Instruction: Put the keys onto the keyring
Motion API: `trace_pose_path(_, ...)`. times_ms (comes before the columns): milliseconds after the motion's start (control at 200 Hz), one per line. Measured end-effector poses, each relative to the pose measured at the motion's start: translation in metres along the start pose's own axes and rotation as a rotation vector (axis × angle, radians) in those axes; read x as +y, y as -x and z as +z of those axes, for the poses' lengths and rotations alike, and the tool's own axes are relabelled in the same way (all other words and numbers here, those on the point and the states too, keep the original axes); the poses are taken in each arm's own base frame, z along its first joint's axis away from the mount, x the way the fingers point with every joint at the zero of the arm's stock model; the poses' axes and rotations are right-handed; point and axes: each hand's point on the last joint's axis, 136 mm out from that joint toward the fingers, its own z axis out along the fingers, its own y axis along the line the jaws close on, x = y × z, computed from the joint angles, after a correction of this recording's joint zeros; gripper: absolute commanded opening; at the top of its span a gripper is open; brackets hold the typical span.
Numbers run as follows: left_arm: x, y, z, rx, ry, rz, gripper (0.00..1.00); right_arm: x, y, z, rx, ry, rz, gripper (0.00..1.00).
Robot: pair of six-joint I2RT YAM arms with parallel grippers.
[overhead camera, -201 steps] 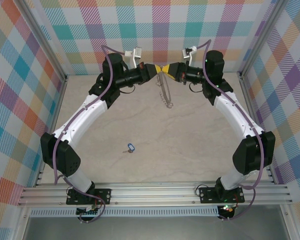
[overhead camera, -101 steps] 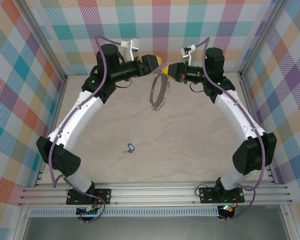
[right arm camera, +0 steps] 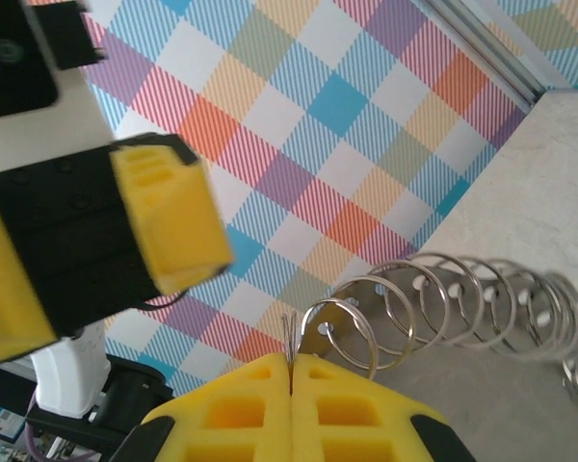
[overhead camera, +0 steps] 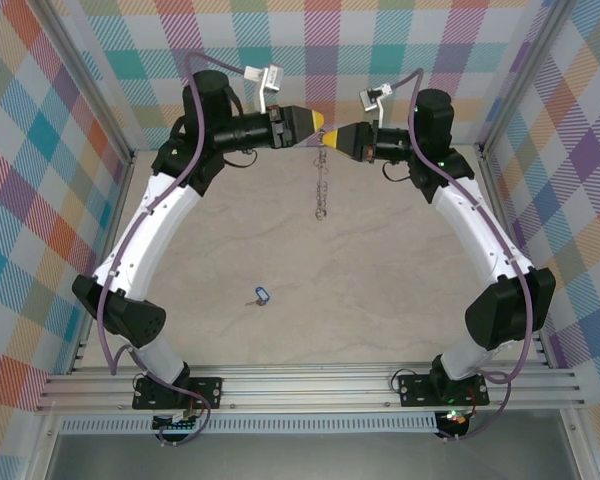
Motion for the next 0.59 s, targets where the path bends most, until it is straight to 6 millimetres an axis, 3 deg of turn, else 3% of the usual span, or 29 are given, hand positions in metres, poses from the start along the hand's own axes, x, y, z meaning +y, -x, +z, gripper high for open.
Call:
trace_pose_path(205, 0.017, -0.01, 0.01, 0.041, 0.009, -0.029, 0.43, 0.008, 0.002, -0.001, 0.003, 0.021, -0.019, 0.0)
trace_pose_path(595, 0.015, -0.013, 0.01, 0.057, -0.014, -0.04, 0.36, 0.011, 0.005, -0.001, -0.004, 0.03, -0.027, 0.0)
